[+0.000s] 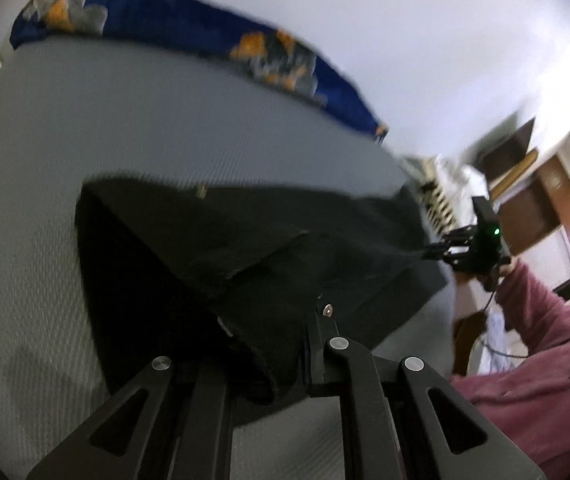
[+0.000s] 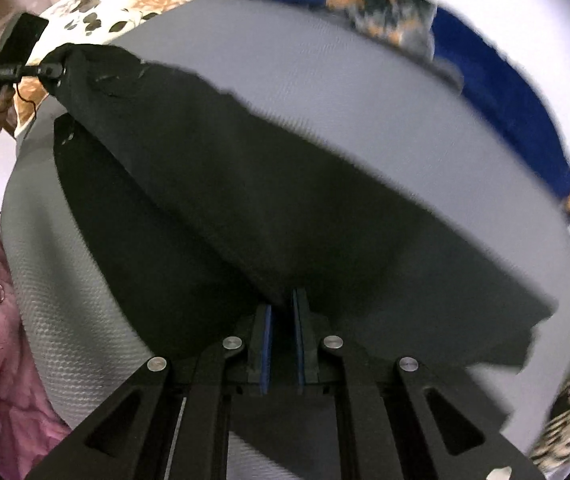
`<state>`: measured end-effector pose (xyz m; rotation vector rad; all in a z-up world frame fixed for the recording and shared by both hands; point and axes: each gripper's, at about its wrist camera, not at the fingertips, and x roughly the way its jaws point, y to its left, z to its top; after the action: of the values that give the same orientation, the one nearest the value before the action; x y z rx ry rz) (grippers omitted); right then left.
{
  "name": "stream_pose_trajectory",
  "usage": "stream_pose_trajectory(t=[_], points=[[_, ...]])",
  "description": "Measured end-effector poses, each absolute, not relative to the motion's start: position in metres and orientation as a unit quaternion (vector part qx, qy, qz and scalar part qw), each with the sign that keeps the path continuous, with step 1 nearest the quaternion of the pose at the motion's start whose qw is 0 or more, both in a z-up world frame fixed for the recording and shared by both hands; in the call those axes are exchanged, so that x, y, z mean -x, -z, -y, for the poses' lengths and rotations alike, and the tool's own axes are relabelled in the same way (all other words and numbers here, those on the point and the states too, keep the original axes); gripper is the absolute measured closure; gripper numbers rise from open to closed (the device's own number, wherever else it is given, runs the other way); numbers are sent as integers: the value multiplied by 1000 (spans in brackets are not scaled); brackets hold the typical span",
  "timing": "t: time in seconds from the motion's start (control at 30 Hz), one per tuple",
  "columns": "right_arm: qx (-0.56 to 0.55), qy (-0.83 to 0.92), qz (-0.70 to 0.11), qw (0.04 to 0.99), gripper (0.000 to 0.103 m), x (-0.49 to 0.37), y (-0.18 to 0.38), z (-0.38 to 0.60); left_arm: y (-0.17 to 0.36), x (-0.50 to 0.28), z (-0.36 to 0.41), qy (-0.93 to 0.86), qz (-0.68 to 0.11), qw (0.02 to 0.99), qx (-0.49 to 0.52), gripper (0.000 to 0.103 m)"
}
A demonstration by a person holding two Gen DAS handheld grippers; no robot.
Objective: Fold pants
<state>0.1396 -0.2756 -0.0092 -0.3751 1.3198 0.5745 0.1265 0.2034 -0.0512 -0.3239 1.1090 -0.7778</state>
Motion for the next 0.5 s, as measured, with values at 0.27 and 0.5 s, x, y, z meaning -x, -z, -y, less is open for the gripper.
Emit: stream_pose_trajectory(t=[0.27, 0.5], points=[[157, -255, -637, 710, 95, -128, 62, 265, 77, -113, -188, 313, -549, 771, 75, 89], [165, -244, -631, 717, 95, -127, 61, 258, 64, -103, -208, 233, -560, 791, 78, 40]])
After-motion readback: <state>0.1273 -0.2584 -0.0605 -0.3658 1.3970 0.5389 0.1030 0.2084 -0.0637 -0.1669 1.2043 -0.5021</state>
